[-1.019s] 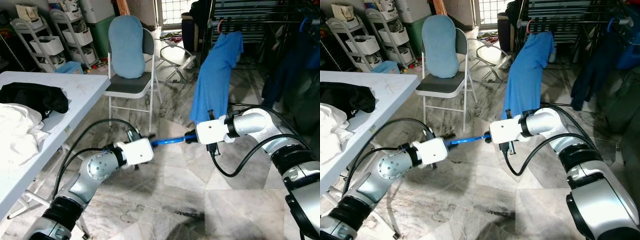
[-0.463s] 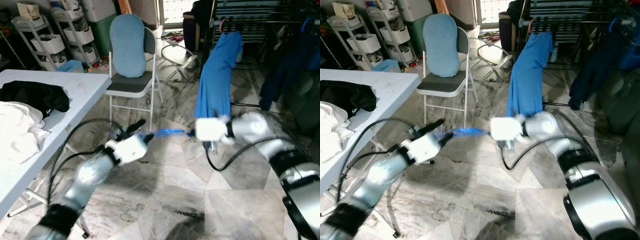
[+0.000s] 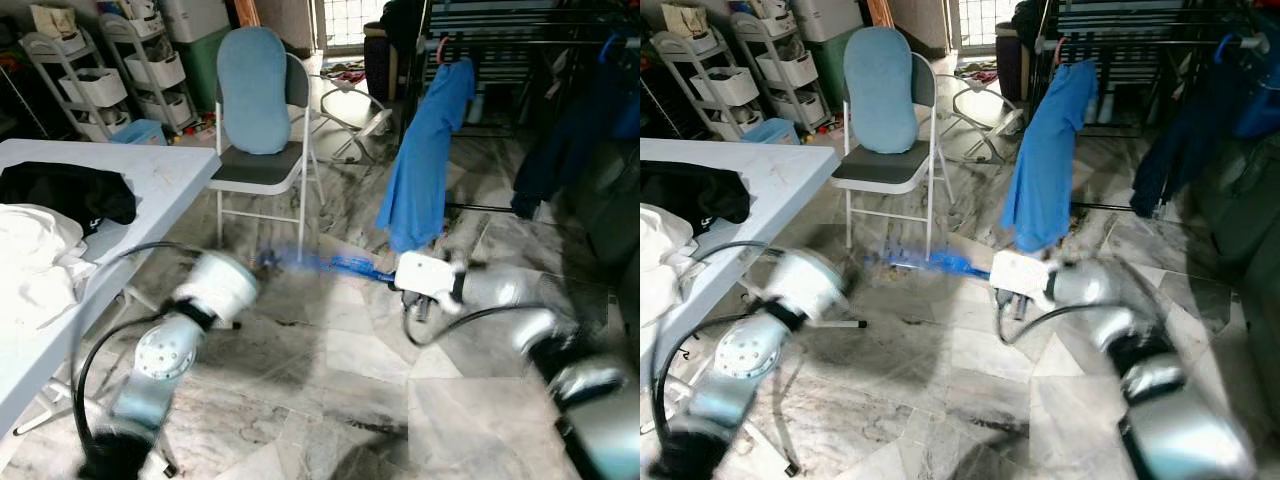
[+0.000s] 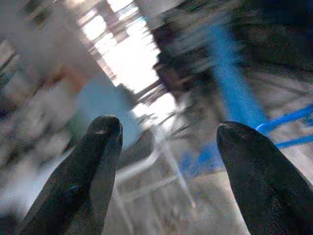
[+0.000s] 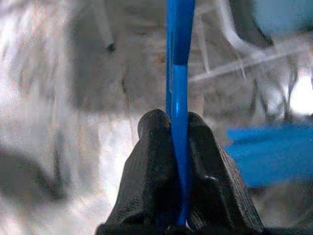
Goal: Hang hanger
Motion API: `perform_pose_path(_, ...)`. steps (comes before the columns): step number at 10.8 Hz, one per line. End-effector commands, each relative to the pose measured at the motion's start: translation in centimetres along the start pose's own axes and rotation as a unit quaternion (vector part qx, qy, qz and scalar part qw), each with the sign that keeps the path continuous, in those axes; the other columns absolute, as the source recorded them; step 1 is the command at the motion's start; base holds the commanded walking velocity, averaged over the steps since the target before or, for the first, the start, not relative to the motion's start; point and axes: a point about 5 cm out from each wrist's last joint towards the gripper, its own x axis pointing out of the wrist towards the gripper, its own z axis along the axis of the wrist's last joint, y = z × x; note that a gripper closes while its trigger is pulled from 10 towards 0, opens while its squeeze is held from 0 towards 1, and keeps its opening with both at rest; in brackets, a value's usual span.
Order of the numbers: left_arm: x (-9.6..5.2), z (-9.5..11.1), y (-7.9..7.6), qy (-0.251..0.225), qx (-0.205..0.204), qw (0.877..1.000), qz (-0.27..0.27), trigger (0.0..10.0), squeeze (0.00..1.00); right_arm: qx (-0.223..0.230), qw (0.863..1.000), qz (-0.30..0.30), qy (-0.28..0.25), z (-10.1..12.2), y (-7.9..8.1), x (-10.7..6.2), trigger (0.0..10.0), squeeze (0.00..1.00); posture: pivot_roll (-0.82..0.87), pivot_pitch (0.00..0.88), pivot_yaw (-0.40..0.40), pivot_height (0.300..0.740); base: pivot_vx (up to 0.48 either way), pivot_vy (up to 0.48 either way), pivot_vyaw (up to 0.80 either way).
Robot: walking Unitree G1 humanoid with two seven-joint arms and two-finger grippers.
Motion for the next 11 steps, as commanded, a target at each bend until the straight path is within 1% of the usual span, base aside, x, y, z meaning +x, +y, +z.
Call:
perform_pose_path(1,-0.9,-1.0,1.2,0.036,-0.02,0.997,0.059,10.0,1.0,0.073,0.996,-0.048,-0.013,0.0,-0.2,0.1,0.0,0.0,-0.1,0.0,0.084,0.74,0.0,0.0,0.0)
perform_pose_path(2,-2.3,-2.7,1.5,0.085,-0.067,0.986,0.127,10.0,1.0,0.18,0.977,-0.115,-0.02,-1.0,0.9,0.3,0.0,0.0,-0.1,0.0,0.083,0.74,0.0,0.0,0.0)
perform_pose_path(3,-3.1,-3.5,1.5,0.108,-0.085,0.979,0.147,10.0,1.0,0.231,0.961,-0.154,-0.009,-1.7,1.7,0.3,0.0,0.0,-0.1,0.0,0.082,0.74,0.0,0.0,0.0)
perform_pose_path(4,-3.6,-4.1,1.1,0.127,-0.113,0.972,0.162,10.0,1.0,0.303,0.932,-0.198,0.004,-2.5,2.7,0.2,0.0,0.0,-0.1,0.0,0.078,0.74,0.0,0.0,0.0)
perform_pose_path(5,-3.8,-4.2,0.5,0.142,-0.128,0.969,0.159,10.0,1.0,0.363,0.901,-0.235,0.036,-3.2,3.9,-0.1,0.0,0.0,-0.11,0.0,0.073,0.74,0.0,0.0,0.0)
perform_pose_path(6,-3.7,-4.2,0.0,0.147,-0.137,0.968,0.152,10.0,1.0,0.389,0.883,-0.258,0.047,-3.3,4.3,-0.5,0.0,0.0,-0.11,0.0,0.072,0.74,0.0,0.0,0.0)
perform_pose_path(7,-3.4,-4.1,-0.4,0.149,-0.141,0.967,0.149,10.0,1.0,0.417,0.858,-0.292,0.065,-3.4,4.8,-1.0,0.0,0.0,-0.12,0.0,0.07,0.74,0.0,0.0,0.0)
perform_pose_path(8,-3.3,-4.1,-0.6,0.152,-0.144,0.967,0.148,10.0,0.0,0.43,0.847,-0.306,0.073,-3.6,4.9,-1.2,0.0,0.0,-0.12,0.0,0.067,0.74,0.0,0.0,0.0)
perform_pose_path(9,-3.2,-4.1,-0.6,0.154,-0.147,0.966,0.146,10.0,0.0,0.432,0.843,-0.311,0.079,-3.4,5.0,-1.3,0.0,0.0,-0.12,0.0,0.064,0.74,0.0,0.0,0.0)
perform_pose_path(10,-3.4,-4.4,-0.2,0.161,-0.157,0.964,0.143,10.0,0.0,0.424,0.848,-0.309,0.075,-2.7,4.8,-1.3,10.0,0.0,-0.12,0.0,0.066,0.74,0.0,0.0,0.0)
perform_pose_path(11,-3.2,-4.6,-0.1,0.166,-0.168,0.961,0.141,10.0,0.0,0.43,0.845,-0.31,0.07,-2.3,4.5,-1.2,10.0,0.0,-0.12,0.0,0.07,0.74,0.0,0.0,0.0)
